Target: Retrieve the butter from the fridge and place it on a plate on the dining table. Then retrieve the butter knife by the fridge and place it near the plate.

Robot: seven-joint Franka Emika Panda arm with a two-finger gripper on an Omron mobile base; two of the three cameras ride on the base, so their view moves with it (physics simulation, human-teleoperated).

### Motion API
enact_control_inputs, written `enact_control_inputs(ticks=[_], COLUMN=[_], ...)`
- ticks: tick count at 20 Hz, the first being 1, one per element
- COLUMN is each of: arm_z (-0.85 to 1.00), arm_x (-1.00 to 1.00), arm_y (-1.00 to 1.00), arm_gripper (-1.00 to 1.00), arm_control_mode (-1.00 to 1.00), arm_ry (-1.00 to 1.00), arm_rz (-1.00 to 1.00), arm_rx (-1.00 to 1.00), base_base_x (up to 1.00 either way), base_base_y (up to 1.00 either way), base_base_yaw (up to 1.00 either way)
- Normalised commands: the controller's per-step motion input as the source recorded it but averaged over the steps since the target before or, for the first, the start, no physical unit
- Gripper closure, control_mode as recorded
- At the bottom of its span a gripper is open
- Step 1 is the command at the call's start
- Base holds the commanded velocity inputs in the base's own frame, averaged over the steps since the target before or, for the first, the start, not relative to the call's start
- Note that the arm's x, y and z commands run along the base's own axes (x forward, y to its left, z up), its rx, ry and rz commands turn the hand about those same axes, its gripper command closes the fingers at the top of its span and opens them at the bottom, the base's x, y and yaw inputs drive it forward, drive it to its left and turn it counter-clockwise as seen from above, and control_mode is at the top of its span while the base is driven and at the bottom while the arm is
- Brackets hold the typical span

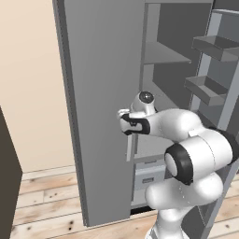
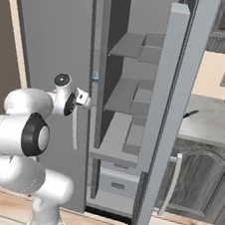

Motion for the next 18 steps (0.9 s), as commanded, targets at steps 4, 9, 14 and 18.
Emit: enact_control_inputs(ticks=[4, 9, 14, 18], arm_z=[-0.35, -0.37, -0.27, -0.38], arm_x=[0.23, 0.09, 0.14, 0.14], arm_y=[0.04, 0.07, 0.02, 0.01], arm_gripper=[-1.0, -1.0, -1.0, -1.0], arm_control_mode=[-1.0, -1.0, -1.0, -1.0], arm_ry=[0.02, 0.0, 0.0, 0.0], arm_rz=[0.0, 0.0, 0.0, 0.0], arm_rx=[0.0, -0.01, 0.0, 0.0], base_base_x=[0.0, 0.0, 0.0, 0.0], base_base_y=[0.0, 0.0, 0.0, 0.0], base_base_yaw=[0.0, 0.0, 0.0, 0.0])
